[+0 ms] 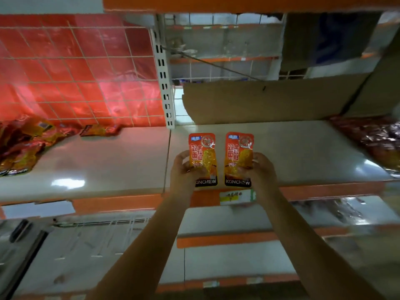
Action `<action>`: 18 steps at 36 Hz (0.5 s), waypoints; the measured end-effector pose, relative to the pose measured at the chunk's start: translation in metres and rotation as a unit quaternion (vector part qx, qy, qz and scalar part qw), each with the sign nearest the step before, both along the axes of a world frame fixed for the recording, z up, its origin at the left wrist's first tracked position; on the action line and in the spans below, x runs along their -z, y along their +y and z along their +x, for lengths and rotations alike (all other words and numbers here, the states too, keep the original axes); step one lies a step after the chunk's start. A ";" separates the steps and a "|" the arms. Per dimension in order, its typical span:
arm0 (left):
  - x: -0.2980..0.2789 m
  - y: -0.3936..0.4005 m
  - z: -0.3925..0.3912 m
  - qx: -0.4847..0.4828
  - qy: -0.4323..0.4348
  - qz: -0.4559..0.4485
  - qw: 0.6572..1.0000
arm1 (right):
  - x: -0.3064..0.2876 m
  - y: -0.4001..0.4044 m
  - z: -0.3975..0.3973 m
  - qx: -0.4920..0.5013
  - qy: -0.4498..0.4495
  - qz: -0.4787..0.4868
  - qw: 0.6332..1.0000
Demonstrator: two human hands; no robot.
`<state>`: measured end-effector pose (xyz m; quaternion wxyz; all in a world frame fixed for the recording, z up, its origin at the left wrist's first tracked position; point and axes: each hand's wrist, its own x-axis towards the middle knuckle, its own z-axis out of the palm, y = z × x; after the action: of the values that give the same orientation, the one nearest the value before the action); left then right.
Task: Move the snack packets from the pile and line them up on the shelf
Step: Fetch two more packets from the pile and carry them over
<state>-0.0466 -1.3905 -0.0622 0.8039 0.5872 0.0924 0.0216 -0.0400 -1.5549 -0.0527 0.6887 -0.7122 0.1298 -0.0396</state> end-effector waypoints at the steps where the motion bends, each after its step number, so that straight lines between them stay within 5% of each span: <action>1: -0.002 -0.011 0.004 0.005 -0.003 0.007 1.000 | 0.000 -0.010 0.001 0.013 -0.006 0.015 1.000; 18: 0.002 -0.254 0.083 0.037 -0.012 -0.001 0.999 | 0.002 -0.240 0.069 0.020 -0.034 0.017 0.999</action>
<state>0.0364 -1.6445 -0.0641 0.8059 0.5888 0.0611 -0.0015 0.0286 -1.7947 -0.0545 0.7038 -0.6959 0.1213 -0.0756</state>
